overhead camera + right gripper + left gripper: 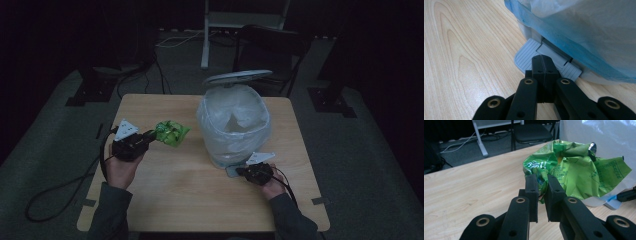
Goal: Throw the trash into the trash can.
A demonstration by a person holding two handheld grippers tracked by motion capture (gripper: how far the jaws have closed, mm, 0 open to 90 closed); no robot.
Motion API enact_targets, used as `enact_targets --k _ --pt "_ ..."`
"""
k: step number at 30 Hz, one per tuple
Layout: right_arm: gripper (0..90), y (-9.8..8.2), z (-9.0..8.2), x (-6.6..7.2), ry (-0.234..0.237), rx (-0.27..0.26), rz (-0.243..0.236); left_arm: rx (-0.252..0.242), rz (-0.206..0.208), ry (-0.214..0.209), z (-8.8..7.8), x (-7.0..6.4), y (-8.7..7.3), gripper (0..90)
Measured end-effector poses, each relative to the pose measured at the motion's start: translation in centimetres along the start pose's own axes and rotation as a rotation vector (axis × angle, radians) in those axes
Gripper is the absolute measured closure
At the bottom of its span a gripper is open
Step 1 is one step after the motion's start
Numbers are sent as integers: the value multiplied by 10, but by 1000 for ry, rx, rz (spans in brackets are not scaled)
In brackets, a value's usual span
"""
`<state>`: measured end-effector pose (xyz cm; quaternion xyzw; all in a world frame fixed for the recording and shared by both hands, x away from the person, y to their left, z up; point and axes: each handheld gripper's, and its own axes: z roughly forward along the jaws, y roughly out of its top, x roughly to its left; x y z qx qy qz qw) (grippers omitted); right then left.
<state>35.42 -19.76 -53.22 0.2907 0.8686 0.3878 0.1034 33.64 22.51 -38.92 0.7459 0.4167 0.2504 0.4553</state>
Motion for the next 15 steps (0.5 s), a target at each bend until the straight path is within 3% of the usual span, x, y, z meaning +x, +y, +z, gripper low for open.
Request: enact_targets --k 15 --pt "900 0 0 0 0 1 3 -36 33 4 -5 -1 23 823"
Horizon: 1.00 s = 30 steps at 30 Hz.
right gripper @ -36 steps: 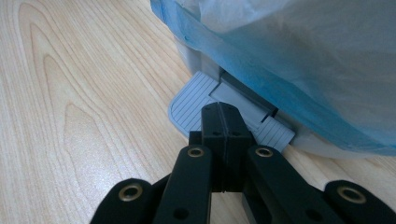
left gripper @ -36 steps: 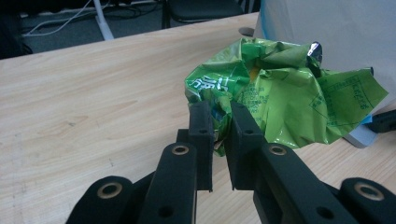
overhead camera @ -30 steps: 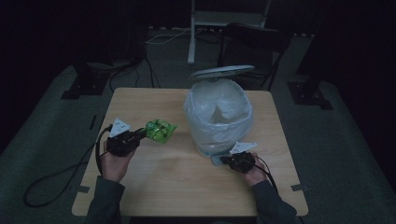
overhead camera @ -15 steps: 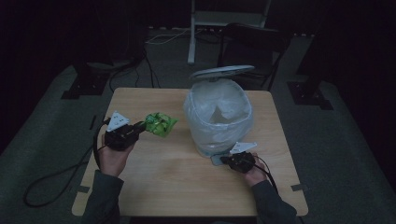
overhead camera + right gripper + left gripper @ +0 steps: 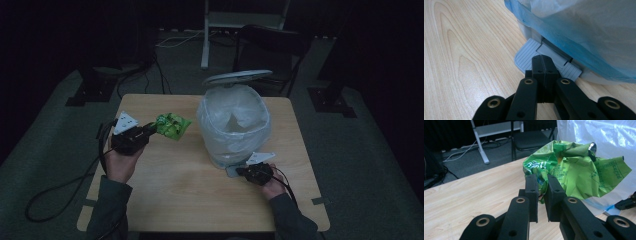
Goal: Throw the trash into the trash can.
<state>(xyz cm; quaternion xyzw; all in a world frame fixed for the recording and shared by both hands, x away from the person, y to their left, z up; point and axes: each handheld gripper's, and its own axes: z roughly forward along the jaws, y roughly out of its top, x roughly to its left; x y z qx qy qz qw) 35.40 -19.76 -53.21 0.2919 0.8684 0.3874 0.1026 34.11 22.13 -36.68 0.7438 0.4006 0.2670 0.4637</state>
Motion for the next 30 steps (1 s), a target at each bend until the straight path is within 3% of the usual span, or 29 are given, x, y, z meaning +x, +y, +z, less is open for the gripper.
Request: enact_targets --k 30 --pt "900 0 0 -1 5 -2 2 -59 21 -9 -9 1 31 823"
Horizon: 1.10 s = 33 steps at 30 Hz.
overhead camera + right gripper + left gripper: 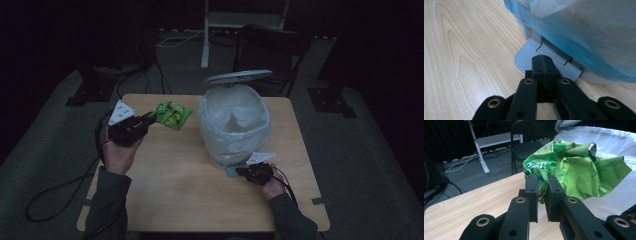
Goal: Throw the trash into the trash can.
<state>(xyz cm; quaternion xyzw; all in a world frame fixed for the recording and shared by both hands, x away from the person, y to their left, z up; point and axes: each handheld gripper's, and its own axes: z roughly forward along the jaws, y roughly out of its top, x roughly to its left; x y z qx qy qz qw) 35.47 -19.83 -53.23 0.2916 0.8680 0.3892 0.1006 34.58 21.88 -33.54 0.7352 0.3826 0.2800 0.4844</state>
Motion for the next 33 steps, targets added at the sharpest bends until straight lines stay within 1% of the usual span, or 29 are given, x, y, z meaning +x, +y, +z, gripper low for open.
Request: enact_targets --k 7,19,33 --pt "900 0 0 0 -1 0 0 -6 9 -6 0 -1 7 823" --pt "900 0 0 0 0 0 0 -31 23 -22 -2 -6 20 822" --pt "900 0 0 0 0 0 1 -51 36 -32 -5 -10 31 823"
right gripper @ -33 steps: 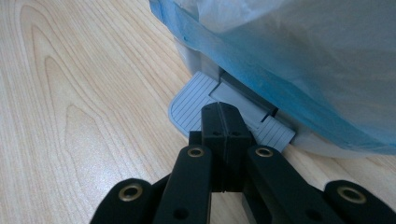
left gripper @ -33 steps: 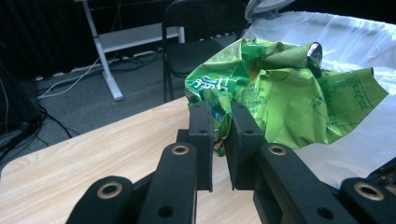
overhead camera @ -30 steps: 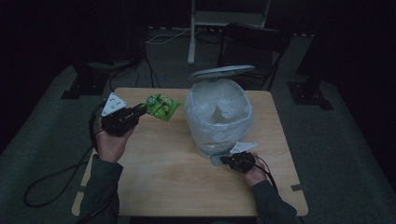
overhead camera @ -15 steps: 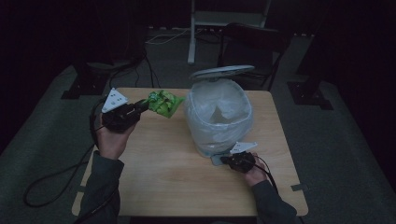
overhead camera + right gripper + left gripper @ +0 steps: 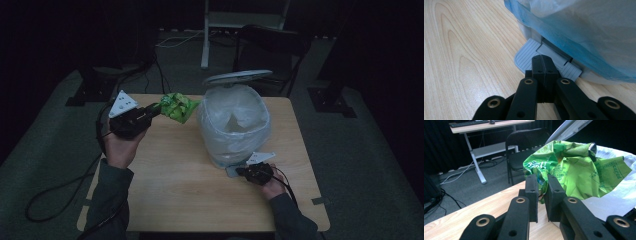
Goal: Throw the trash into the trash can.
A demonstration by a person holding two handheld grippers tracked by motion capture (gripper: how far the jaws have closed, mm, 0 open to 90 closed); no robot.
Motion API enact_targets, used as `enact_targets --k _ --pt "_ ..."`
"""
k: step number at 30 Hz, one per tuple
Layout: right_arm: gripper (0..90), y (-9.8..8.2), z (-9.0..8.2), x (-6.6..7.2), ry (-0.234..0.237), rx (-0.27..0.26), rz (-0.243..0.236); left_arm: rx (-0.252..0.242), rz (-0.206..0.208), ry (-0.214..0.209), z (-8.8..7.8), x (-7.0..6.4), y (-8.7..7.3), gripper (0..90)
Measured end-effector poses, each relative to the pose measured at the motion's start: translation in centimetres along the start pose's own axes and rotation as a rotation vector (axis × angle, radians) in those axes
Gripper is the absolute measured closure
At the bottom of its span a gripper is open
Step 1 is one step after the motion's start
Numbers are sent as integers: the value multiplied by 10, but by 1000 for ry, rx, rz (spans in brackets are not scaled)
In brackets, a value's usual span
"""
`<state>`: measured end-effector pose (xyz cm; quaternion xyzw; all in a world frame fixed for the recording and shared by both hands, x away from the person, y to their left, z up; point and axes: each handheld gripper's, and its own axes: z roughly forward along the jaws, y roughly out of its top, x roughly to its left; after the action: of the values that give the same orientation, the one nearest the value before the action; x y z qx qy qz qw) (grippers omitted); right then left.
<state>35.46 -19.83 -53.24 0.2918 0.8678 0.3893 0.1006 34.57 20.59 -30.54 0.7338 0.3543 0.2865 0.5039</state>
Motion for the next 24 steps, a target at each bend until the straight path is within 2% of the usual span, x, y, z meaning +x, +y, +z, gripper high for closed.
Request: enact_targets --k 24 --pt "900 0 0 0 0 0 -1 -7 20 -33 15 -10 13 823"
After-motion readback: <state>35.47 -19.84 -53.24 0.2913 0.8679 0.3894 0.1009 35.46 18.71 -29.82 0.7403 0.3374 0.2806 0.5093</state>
